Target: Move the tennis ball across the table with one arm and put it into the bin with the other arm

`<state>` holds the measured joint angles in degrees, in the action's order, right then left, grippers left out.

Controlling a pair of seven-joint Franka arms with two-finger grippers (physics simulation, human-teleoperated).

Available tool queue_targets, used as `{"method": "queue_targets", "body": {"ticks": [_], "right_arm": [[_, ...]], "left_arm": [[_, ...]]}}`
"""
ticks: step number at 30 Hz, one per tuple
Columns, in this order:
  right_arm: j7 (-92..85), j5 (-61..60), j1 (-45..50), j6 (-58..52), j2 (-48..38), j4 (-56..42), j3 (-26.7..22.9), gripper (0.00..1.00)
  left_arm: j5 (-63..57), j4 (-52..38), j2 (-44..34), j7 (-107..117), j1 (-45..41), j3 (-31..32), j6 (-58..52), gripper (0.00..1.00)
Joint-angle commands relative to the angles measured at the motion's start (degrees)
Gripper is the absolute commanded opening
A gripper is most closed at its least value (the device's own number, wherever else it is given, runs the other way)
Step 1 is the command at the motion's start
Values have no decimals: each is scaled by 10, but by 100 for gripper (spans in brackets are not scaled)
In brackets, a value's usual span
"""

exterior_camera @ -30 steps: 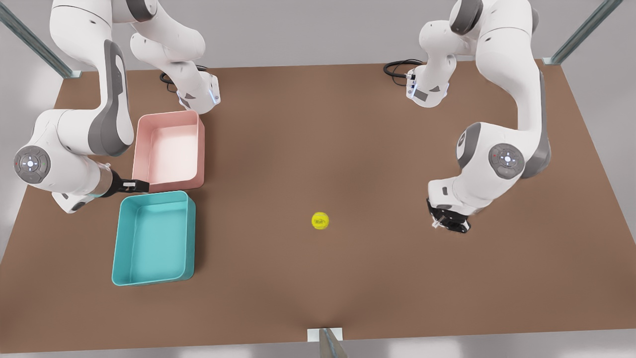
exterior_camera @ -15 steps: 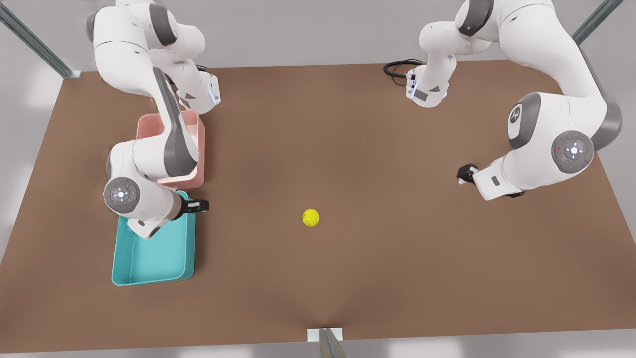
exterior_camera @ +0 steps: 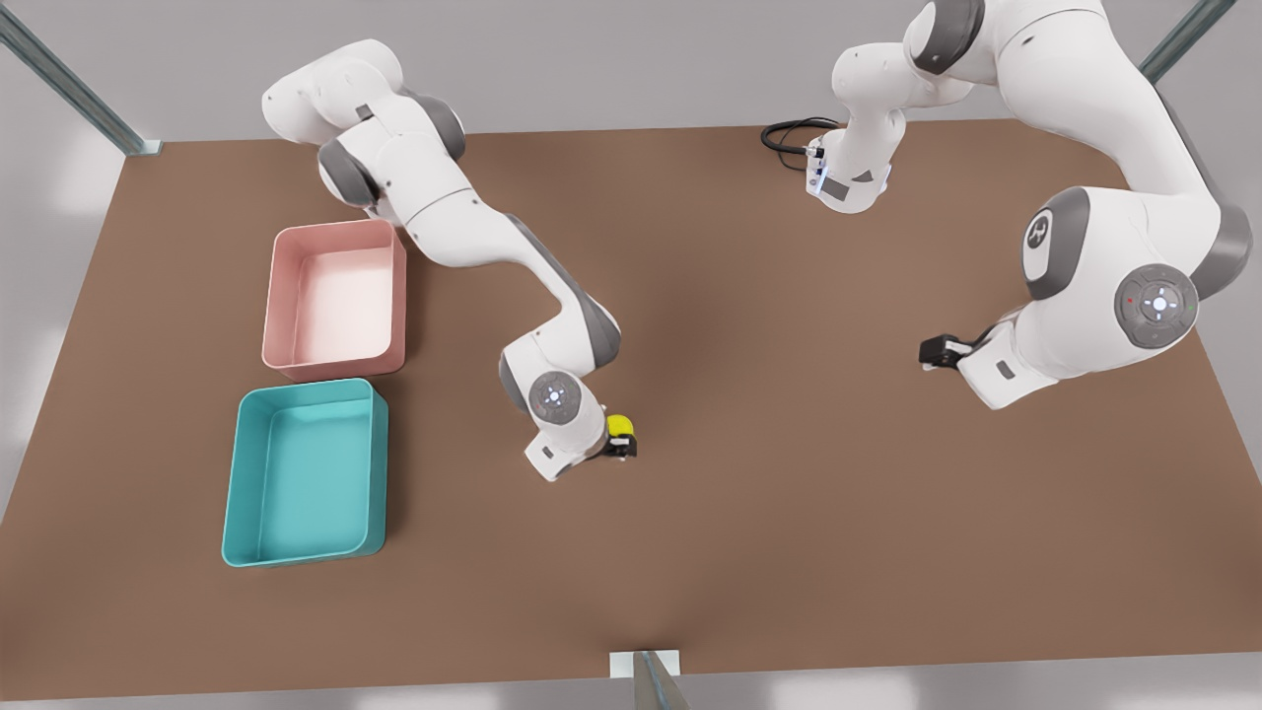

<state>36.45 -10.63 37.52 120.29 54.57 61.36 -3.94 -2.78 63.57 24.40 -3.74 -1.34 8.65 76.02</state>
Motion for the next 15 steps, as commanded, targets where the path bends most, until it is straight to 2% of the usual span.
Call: {"method": "queue_targets", "body": {"ticks": [1, 15], "right_arm": [[276, 1, 11, 51, 4, -3, 1, 100], [249, 21, 28, 25, 11, 45, 2, 100]], "left_arm": [[0, 0, -1, 63, 0, 0, 1, 100], [4, 1, 7, 63, 5, 0, 0, 100]]}}
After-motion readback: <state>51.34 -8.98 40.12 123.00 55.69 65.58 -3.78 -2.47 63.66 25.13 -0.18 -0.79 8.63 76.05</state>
